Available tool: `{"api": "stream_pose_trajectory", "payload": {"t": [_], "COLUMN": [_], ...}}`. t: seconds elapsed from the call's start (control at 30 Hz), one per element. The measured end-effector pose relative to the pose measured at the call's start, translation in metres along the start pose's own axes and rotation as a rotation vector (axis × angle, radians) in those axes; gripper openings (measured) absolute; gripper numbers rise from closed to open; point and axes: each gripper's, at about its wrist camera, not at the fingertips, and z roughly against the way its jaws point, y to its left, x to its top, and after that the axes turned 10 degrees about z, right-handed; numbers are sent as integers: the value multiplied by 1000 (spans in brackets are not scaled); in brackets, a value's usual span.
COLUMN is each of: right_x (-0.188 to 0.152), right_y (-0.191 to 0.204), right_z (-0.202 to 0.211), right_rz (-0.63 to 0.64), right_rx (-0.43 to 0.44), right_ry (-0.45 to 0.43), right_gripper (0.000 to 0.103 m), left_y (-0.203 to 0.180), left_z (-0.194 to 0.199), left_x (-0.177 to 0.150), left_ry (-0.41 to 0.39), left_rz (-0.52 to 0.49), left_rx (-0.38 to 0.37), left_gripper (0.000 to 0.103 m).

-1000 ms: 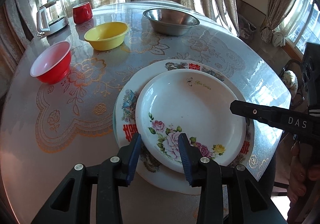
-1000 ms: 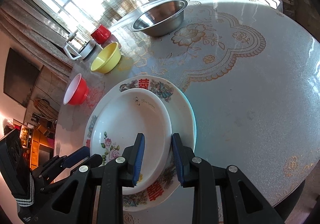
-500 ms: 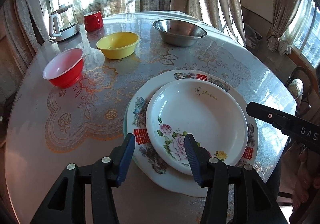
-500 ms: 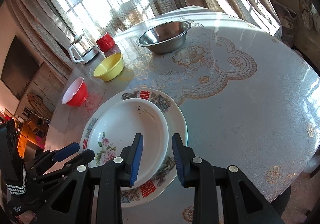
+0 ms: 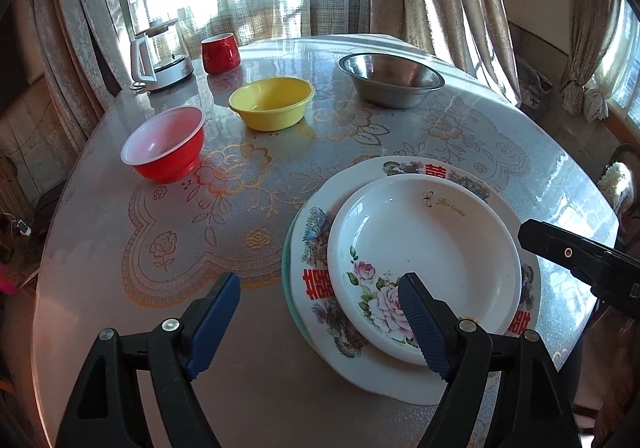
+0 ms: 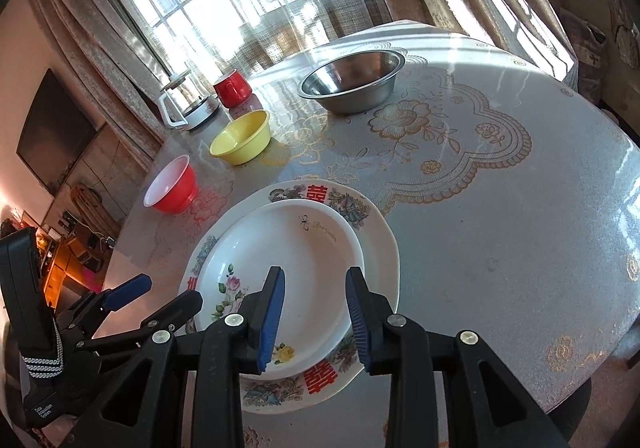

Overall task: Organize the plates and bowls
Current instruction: 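Open both grippers and withdraw from the plate stack, then move both grippers to the steel bowl rim and close on it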

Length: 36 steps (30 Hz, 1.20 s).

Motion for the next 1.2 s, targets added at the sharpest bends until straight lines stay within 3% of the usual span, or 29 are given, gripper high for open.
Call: {"api": "stream_pose_trajectory", "payload": {"t": [0.33,0.67,0.97,1.2], "right_x": [9,23,69,114], "right_y": [-8,-44,-92,-122], "right_z": [-2,-12,-38,-62], "right_rz": [-9,-74,-13,-57], "right_rx": [8,-49,-173,-112], "right_ry": [-16,-22,8,-28], "right_gripper": [35,40,42,42], "left_y": [-1,3,16,23], "left_z": [-3,-21,-40,-58], "left_x": [12,33,63,83], "left_ry": [-15,14,43,64], "left_rz": [30,84,135,169], "left_rx": [23,10,4,9], "left_gripper": [90,93,93,93]}}
